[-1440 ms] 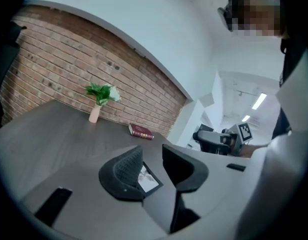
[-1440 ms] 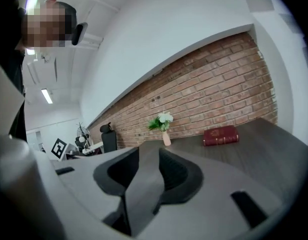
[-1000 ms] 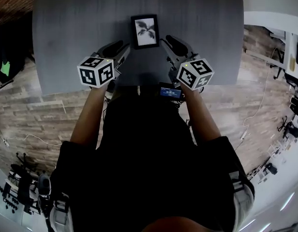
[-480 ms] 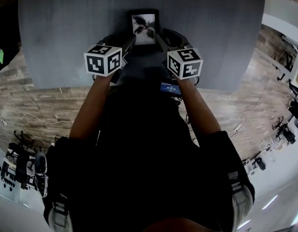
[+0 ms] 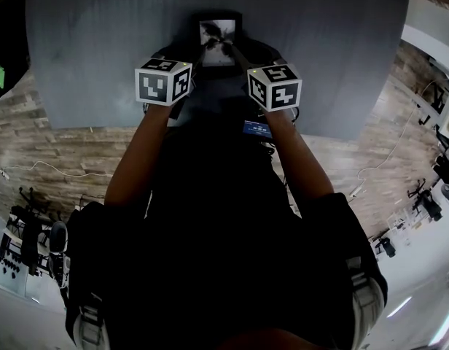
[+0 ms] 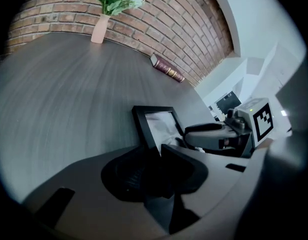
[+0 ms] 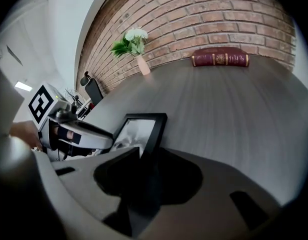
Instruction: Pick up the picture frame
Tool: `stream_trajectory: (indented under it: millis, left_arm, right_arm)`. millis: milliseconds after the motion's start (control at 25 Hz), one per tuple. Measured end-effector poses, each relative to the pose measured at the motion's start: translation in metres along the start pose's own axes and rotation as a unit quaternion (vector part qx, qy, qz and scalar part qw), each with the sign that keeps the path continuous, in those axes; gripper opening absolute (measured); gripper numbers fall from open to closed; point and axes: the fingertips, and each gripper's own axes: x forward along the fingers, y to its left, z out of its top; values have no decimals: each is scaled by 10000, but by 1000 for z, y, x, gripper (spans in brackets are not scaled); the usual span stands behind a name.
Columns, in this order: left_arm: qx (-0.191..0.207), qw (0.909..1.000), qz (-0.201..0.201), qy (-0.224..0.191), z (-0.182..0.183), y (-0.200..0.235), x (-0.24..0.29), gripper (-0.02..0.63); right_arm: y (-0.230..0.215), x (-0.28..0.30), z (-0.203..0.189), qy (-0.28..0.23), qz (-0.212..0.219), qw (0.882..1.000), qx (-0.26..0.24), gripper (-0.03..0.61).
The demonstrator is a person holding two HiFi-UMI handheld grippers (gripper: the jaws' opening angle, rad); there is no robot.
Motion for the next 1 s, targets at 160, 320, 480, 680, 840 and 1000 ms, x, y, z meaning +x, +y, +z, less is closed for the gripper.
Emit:
stream_trajectory:
  millis: [160, 320, 480, 680, 840, 1000]
  left_arm:
    - [5, 10000, 39, -5, -1, 6, 1, 94]
    - [-67, 9999, 102, -75, 3, 17, 3, 89]
    - [123, 9982, 151, -570, 18, -6, -22, 86]
    - [760, 9868, 51, -1429, 52, -46, -69, 83]
    - [1338, 9704, -88, -2007, 69, -74, -120, 77]
    - [1992, 9417, -86, -2709, 82, -113, -175, 75]
  right_arm:
    - [4, 8, -1, 43, -49, 9999, -146, 107]
    - [5, 18, 5, 16, -129, 9998, -148, 103]
    - [14, -14, 26, -531, -148, 9982, -214, 94]
    - [30, -70, 62, -1444, -251, 9885, -383, 92]
    - [60, -116, 82, -2152, -359, 9740, -615, 92]
    - [90, -172, 101, -2893, -539, 9514, -911, 92]
